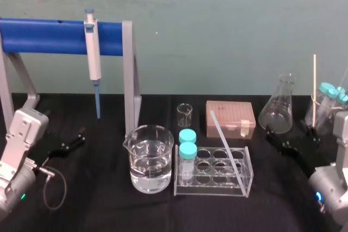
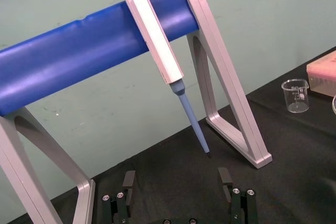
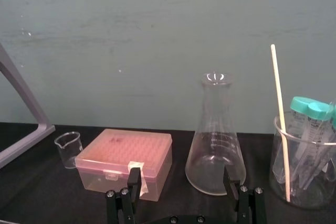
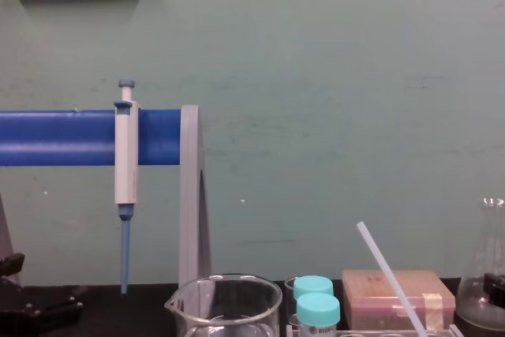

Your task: Pick up the stirring rod with one hand, then place it down.

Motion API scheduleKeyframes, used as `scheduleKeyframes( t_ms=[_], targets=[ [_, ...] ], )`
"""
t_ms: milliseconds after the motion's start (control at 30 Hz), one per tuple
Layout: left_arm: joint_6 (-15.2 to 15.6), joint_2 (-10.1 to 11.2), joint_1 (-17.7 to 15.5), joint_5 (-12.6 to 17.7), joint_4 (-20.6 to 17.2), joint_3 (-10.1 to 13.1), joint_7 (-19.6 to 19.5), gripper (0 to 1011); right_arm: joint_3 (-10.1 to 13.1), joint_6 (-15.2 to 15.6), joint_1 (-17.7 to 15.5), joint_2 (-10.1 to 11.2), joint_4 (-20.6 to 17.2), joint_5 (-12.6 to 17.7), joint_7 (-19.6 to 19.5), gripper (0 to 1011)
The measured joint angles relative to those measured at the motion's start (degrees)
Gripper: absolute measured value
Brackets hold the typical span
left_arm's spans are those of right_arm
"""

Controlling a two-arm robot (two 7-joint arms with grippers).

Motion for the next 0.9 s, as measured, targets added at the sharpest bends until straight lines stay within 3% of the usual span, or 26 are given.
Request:
scheduleKeyframes(
  t_ms=[900],
  targets=[
    [-0.01,0.00,0.00,0.00,0.00,0.00,0.00,1000,0.20,-0.86,-0.14,0.08,-0.66,-0.05,-0.46,1003]
  ],
)
